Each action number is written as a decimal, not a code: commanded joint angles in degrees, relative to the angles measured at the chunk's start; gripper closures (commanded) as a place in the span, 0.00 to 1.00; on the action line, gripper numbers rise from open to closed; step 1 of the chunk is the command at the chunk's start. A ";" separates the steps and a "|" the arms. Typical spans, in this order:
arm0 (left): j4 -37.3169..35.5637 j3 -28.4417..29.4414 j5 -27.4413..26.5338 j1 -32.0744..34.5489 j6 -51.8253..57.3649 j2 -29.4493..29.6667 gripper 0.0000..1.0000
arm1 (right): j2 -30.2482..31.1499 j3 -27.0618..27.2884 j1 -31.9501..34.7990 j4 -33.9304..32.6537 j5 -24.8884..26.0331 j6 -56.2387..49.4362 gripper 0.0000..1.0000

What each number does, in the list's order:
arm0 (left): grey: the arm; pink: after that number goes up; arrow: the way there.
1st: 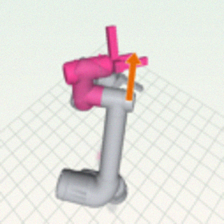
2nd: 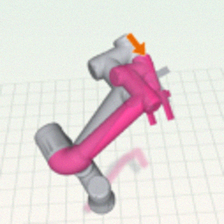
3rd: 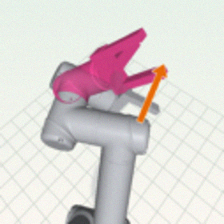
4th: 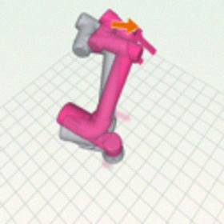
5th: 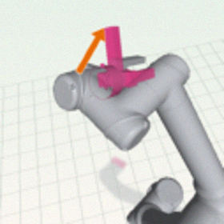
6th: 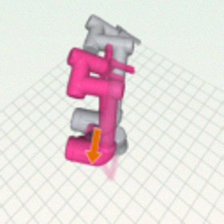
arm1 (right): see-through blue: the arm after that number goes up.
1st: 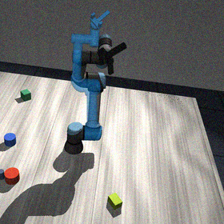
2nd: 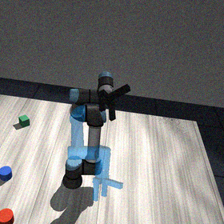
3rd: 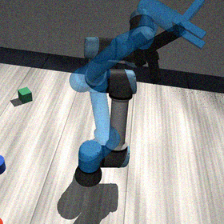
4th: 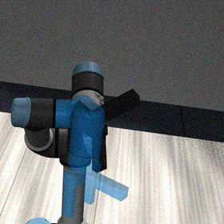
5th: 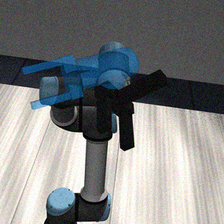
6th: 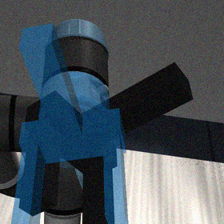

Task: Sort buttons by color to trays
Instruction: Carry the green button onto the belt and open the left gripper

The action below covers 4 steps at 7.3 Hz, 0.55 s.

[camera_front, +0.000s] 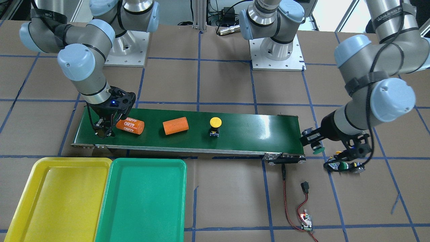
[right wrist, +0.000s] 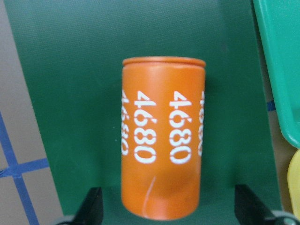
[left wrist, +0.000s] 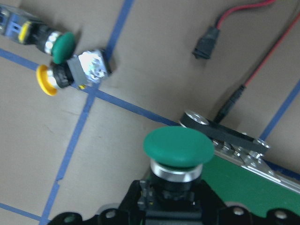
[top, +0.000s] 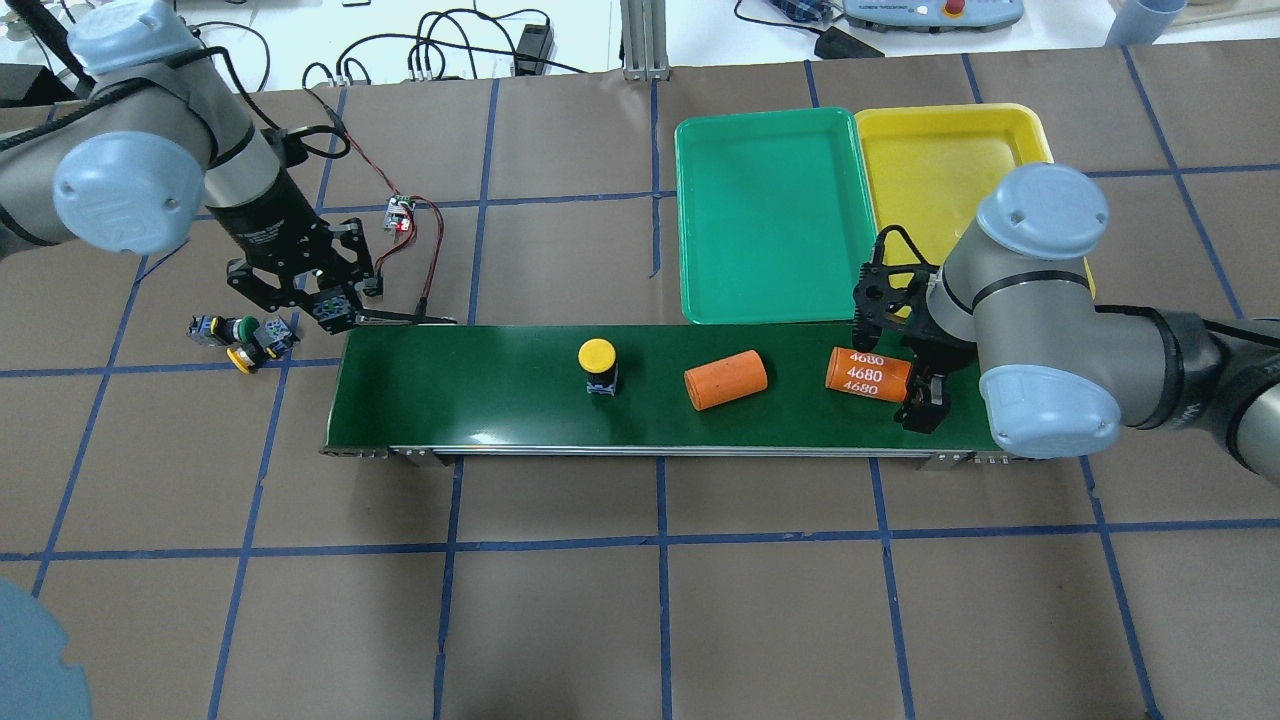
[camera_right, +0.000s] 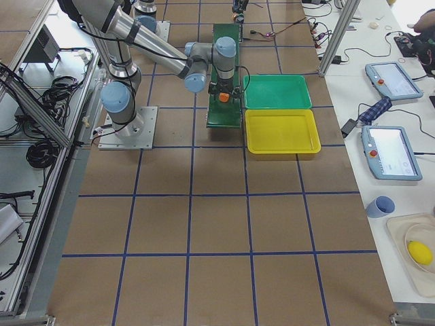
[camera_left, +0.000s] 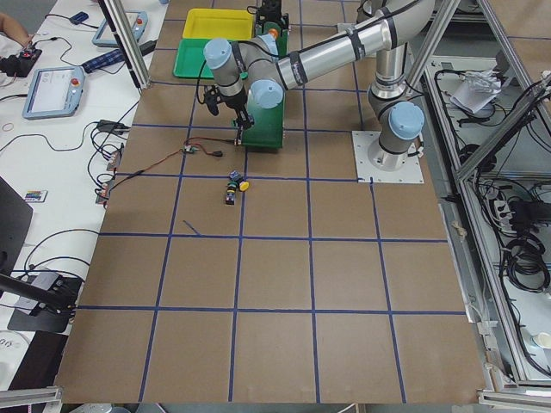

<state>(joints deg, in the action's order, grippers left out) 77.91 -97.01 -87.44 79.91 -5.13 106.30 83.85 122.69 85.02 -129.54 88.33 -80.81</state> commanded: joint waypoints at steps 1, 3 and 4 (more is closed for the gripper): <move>-4.24 -4.57 0.60 3.49 7.94 0.49 1.00 | 0.00 0.00 0.06 0.08 0.00 0.03 0.00; -4.52 -8.27 0.52 4.82 8.03 -0.74 0.92 | -0.35 -0.08 0.06 0.08 0.00 0.12 0.00; -4.61 -8.28 0.17 4.90 8.64 -0.74 0.58 | -0.35 -0.08 0.06 0.08 0.00 0.12 0.00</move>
<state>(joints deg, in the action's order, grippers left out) 73.51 -104.50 -86.98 84.47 2.81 105.66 83.58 122.64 85.08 -129.46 88.33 -80.70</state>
